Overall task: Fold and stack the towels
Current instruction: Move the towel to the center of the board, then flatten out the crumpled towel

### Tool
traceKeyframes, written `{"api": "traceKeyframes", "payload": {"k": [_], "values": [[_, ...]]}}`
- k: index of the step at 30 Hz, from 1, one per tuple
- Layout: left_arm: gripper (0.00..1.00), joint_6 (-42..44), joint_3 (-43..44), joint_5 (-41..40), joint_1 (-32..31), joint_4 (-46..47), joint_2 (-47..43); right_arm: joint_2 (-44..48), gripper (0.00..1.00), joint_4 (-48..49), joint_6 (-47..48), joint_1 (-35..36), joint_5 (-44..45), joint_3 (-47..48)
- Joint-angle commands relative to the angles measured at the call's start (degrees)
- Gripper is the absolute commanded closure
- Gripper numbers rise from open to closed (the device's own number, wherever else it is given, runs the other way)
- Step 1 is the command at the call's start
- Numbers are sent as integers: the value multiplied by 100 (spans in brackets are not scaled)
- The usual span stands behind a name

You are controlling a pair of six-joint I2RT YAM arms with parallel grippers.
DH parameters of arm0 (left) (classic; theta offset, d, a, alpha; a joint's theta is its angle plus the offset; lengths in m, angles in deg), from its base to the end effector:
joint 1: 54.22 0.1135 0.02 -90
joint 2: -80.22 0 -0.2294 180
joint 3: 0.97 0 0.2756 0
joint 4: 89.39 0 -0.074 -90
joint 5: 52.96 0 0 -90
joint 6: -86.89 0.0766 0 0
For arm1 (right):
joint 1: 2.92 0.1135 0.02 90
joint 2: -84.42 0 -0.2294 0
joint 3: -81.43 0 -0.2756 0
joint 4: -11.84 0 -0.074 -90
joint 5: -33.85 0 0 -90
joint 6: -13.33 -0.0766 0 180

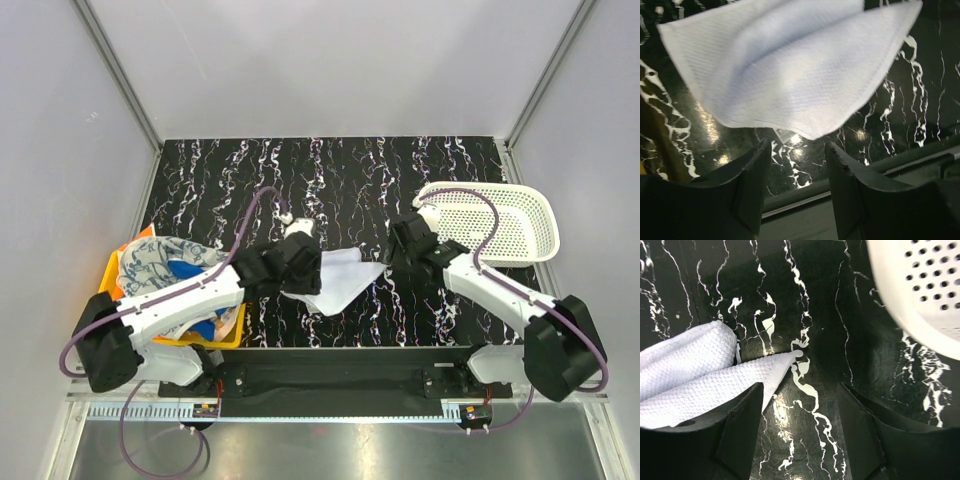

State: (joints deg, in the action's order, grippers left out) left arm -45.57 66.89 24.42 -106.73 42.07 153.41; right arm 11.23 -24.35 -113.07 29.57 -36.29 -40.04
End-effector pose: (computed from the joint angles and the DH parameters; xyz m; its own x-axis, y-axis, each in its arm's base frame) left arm 0.2055 -0.2404 0.1874 -0.8324 0.0029 -0.5541 0.1815 0.9462 -0.2679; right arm 0.2776 0.1459 0.1501 -0.7189 0.2039 -0.6645 0.1271 0.9785 0.1626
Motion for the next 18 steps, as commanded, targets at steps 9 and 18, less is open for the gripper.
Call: {"api": "traceKeyframes", "payload": {"k": [9,18], "values": [[43,220,808,-670,-1402,-16,1442,-784,38,692,-218,-103,-465,256],[40,290,966,-900,-1718,-16,1980,-1259,43,1025,-359,-111,-456,168]]}}
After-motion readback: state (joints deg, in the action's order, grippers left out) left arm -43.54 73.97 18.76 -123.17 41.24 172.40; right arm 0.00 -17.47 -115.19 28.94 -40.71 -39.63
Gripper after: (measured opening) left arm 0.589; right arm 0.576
